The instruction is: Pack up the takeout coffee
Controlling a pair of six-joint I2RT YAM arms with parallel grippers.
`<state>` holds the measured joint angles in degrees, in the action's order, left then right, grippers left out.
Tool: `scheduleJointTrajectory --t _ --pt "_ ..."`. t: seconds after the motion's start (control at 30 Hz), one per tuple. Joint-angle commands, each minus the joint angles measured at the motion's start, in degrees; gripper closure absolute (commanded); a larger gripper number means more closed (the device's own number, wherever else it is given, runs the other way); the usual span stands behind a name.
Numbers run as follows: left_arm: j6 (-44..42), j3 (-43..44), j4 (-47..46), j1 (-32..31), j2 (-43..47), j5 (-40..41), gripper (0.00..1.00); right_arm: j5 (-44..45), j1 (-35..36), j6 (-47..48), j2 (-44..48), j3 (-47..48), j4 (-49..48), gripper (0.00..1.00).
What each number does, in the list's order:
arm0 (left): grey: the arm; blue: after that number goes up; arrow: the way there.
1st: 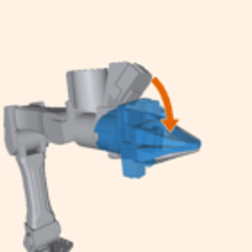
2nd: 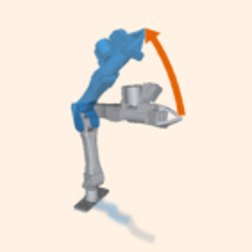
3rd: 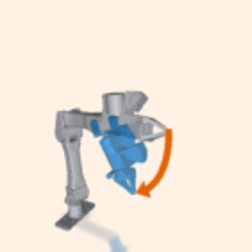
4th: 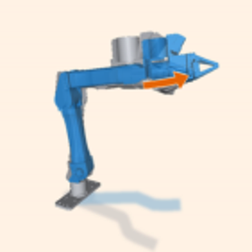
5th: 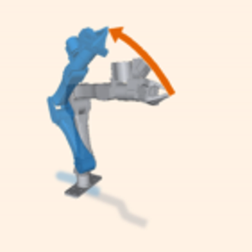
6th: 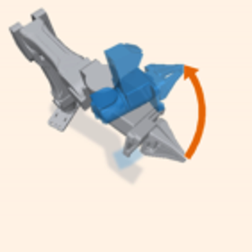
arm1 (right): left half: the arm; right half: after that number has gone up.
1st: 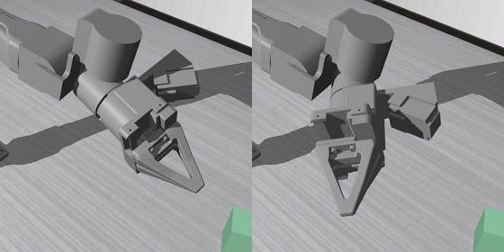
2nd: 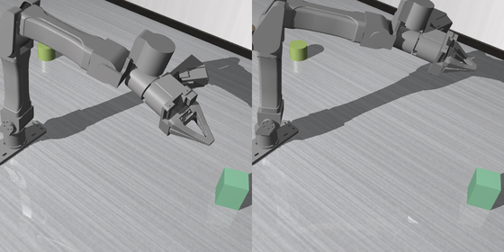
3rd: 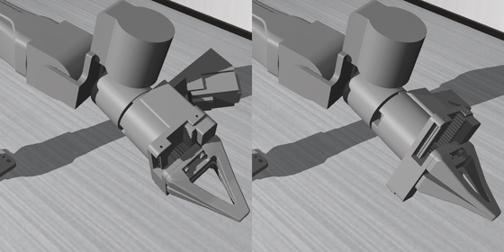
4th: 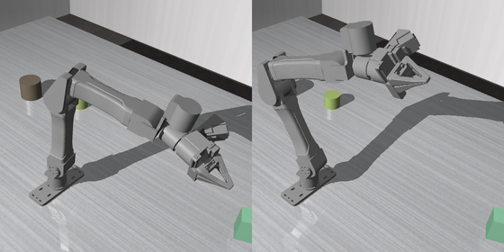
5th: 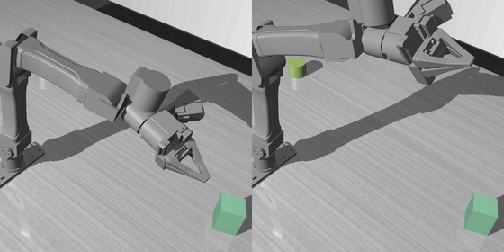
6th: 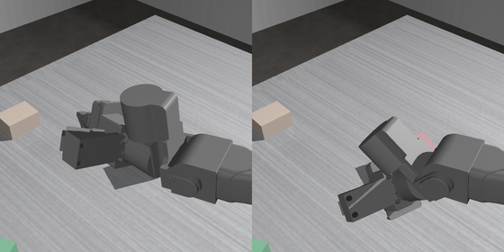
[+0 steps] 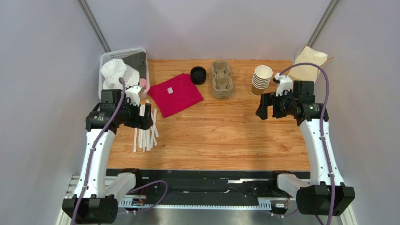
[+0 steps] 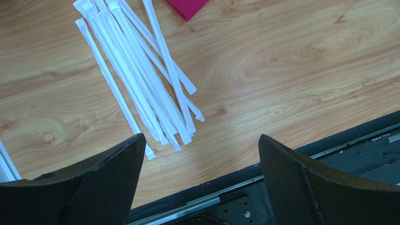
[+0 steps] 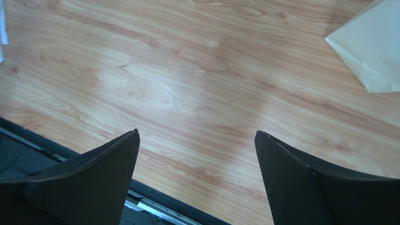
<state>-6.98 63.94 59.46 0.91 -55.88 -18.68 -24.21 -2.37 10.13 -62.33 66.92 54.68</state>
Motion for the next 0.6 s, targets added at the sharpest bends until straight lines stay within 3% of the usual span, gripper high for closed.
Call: scheduleJointTrajectory --t 0.0,0.3,0.57 --pt "-0.31 2.68 -0.84 0.23 -0.37 -2.41 0.01 8.89 0.61 1.82 -2.71 5.41 -3.25 0.00" --pt "0.39 2.15 -2.16 0.15 -2.22 -9.26 0.01 8.04 2.11 0.94 -8.50 18.41 -8.71 0.00" --pt "1.53 2.59 -3.38 0.15 -2.57 -10.42 0.01 17.26 7.82 -0.81 -26.78 39.15 -6.25 0.00"
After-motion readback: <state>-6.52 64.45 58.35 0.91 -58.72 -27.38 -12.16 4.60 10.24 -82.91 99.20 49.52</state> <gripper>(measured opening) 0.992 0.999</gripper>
